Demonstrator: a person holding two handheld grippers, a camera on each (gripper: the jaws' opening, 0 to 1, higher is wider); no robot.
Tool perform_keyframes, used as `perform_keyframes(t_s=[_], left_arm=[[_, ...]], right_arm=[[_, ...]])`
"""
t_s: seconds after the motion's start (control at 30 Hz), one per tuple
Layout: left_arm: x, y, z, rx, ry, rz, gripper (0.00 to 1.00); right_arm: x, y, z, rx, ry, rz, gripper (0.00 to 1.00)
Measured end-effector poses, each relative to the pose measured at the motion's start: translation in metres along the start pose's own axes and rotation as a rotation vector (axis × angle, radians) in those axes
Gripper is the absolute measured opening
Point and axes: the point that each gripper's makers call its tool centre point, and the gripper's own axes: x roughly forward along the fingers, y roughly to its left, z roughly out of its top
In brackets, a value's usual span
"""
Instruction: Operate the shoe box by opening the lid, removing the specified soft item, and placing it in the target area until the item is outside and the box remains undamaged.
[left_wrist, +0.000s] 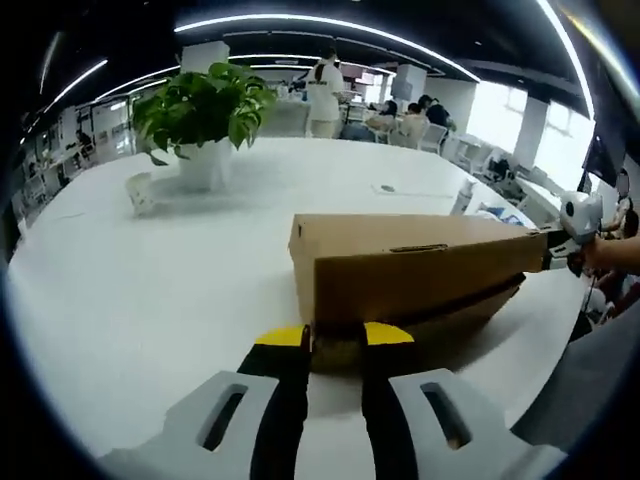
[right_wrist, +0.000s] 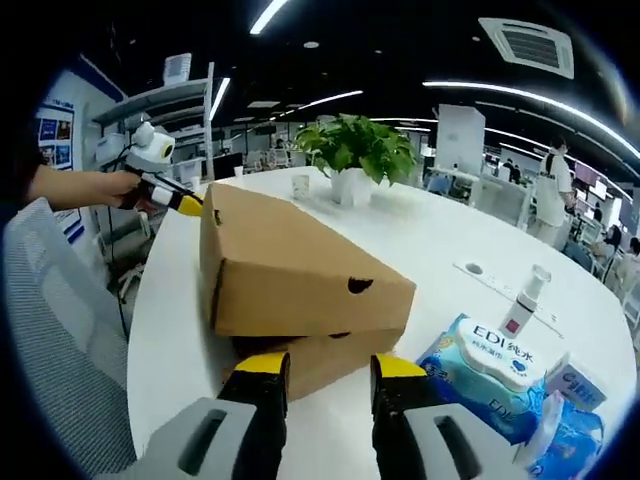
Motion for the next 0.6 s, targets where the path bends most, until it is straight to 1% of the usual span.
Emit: perform_keyframes(t_s=[0.03,0.07,0.1,0.13,0.17,0.23,0.3,0.37,0.4,0.53,0.6], left_arm=[[0.001,-0.003,0.000,0.026,-0.002,-0.008,0.20],[0.001,-0.005,-0.001,0.035,-0.001,-0.011,0.24],[0.002,-0.007,-0.004,0.050,0.007,-0.022,0.27],[0.002,-0.008,-0.005,0.053,0.014,-0.022,0.27],[0.002,-0.007,-0.006,0.066,0.008,-0.019,0.27],[0.002,-0.005,-0.006,0.052,0.007,-0.022,0.27],[0.003,-0.003,-0.008,0.050,0.011,-0.021,0.26],[0.003,-0.003,-0.010,0.055,0.016,-0.022,0.26],[0.003,-0.003,-0.011,0.060,0.019,-0.023,0.26],[0.004,-0.004,-0.012,0.077,0.029,-0.026,0.27],[0.004,-0.004,-0.012,0.077,0.028,-0.027,0.27]], right_arm=[[-0.001,0.006,0.003,0.006,-0.013,0.023,0.31],[-0.002,0.015,0.006,0.006,-0.025,0.055,0.31],[-0.003,0.019,0.007,-0.001,-0.030,0.057,0.33],[-0.003,0.024,0.008,-0.009,-0.030,0.061,0.35],[-0.003,0.030,0.007,-0.023,-0.022,0.063,0.36],[0.000,0.035,0.007,-0.019,-0.022,0.071,0.39],[0.003,0.037,0.008,-0.011,-0.025,0.067,0.42],[0.004,0.037,0.010,-0.004,-0.030,0.060,0.41],[0.005,0.037,0.013,0.015,-0.039,0.057,0.41],[0.007,0.037,0.023,0.023,-0.056,0.048,0.42],[0.008,0.037,0.022,0.026,-0.052,0.044,0.43]])
